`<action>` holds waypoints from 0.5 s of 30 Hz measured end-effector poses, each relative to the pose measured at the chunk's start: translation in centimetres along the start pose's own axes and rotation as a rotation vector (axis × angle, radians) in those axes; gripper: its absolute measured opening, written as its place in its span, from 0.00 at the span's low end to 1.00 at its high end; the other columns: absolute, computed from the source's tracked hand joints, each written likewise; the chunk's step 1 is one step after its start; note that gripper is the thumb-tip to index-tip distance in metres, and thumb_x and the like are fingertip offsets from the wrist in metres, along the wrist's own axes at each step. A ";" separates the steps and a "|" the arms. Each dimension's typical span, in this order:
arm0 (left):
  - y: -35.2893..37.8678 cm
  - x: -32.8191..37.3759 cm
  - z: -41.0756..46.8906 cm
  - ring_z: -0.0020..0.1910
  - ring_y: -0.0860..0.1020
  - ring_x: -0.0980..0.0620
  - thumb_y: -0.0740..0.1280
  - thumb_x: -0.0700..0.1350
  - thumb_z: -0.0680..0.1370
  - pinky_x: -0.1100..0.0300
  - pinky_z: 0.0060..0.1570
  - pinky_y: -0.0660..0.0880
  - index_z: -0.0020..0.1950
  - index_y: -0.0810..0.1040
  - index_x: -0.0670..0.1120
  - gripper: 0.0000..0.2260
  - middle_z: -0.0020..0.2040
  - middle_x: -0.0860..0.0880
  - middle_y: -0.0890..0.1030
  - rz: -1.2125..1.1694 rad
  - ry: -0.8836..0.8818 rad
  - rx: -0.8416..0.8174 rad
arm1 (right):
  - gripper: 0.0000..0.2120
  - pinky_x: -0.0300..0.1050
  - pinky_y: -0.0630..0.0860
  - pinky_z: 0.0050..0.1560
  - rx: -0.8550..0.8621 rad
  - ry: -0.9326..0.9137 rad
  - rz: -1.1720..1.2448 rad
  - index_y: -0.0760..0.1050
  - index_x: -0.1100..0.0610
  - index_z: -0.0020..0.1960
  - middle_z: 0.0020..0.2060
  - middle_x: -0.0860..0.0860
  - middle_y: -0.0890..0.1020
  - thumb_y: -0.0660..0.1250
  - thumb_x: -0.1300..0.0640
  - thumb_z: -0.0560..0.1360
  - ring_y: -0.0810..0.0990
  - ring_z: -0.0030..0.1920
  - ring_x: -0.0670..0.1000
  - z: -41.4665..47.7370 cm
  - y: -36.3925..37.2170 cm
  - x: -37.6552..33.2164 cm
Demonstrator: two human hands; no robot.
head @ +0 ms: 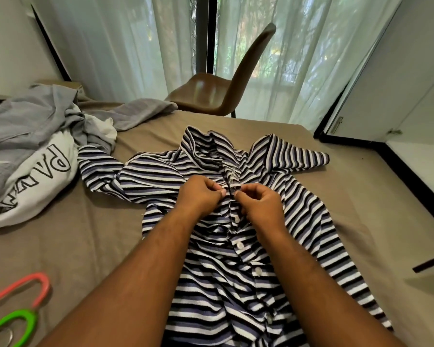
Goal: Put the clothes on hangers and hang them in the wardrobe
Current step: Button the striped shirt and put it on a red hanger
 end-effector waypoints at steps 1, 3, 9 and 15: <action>-0.1 0.1 0.0 0.41 0.83 0.53 0.77 0.49 0.74 0.58 0.48 0.80 0.39 0.84 0.49 0.06 0.38 0.51 0.85 -0.043 -0.001 -0.016 | 0.03 0.42 0.80 0.37 0.003 -0.040 -0.026 0.83 0.53 0.47 0.38 0.51 0.86 0.75 0.58 0.74 0.82 0.35 0.48 0.0 0.3 -0.4; -0.2 0.3 -0.1 0.42 0.84 0.51 0.76 0.46 0.75 0.57 0.47 0.81 0.39 0.85 0.48 0.05 0.39 0.49 0.86 -0.125 -0.008 -0.036 | 0.04 0.44 0.84 0.44 -0.013 -0.097 -0.054 0.84 0.53 0.48 0.40 0.51 0.87 0.75 0.58 0.74 0.86 0.41 0.50 -0.2 1.0 -1.1; 0.1 -0.2 0.1 0.42 0.82 0.48 0.73 0.41 0.77 0.53 0.50 0.81 0.41 0.85 0.45 0.05 0.42 0.43 0.86 -0.325 -0.058 -0.076 | 0.04 0.49 0.84 0.50 -0.036 -0.113 -0.082 0.84 0.52 0.49 0.42 0.49 0.87 0.75 0.57 0.75 0.87 0.45 0.49 -0.4 1.5 -1.6; -0.2 0.1 -0.2 0.38 0.81 0.52 0.72 0.42 0.78 0.62 0.39 0.77 0.45 0.85 0.43 0.04 0.41 0.44 0.86 -0.331 -0.064 -0.085 | 0.03 0.47 0.84 0.46 -0.040 -0.103 -0.083 0.85 0.51 0.48 0.40 0.48 0.87 0.75 0.57 0.75 0.87 0.43 0.49 -0.3 1.4 -1.4</action>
Point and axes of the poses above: each hand's wrist, its own z-axis towards the middle knuckle, its own y-axis out of the palm, x = y × z, the point moved 5 cm from there along z, towards the middle knuckle
